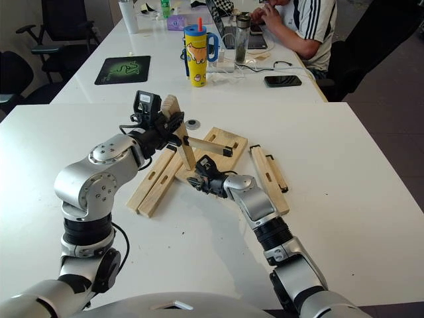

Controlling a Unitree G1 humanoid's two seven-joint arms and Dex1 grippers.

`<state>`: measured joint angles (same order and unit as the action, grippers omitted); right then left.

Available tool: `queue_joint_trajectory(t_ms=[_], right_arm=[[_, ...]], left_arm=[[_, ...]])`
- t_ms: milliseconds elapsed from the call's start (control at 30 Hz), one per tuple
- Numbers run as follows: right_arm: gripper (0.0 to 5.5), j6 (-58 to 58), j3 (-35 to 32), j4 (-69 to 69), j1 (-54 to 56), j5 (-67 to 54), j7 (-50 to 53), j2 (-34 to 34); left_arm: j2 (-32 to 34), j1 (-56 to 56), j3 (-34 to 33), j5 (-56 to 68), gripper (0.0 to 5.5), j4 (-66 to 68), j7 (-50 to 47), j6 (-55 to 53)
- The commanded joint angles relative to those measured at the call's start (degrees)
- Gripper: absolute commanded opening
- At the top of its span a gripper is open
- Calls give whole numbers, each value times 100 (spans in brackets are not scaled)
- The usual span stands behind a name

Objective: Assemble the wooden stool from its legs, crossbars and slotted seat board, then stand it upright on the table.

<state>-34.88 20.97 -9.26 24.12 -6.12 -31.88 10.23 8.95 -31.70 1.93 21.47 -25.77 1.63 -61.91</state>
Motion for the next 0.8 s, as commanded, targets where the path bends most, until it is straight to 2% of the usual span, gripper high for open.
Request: queue_joint_trajectory(t_ms=[33,133,300,433,600,700,800], right_arm=[[193,-208,-116,-460,-797,107,306,38],[193,256,-513,142,-940,-59,460,9],[193,966,-683,968,-1126,-17,585,11],[193,998,-681,1054,-1107,5,709,-68],[193,1020,-807,1034,-1083,-5,808,-60],[193,1096,-1133,818,-883,-66,701,219],[193,1213,-1688,402,-533,-212,469,722]], left_arm=[[108,-765,-55,-243,104,-405,132,842],[31,-772,-262,-316,104,-328,22,833],[-103,-973,-624,-370,104,-92,-279,833],[-222,-1064,-756,-258,104,-106,-297,764],[-550,-1271,-1491,394,104,30,-319,395],[-458,-1282,-1821,971,104,89,5,108],[-125,-1202,-1902,1613,104,112,717,-84]])
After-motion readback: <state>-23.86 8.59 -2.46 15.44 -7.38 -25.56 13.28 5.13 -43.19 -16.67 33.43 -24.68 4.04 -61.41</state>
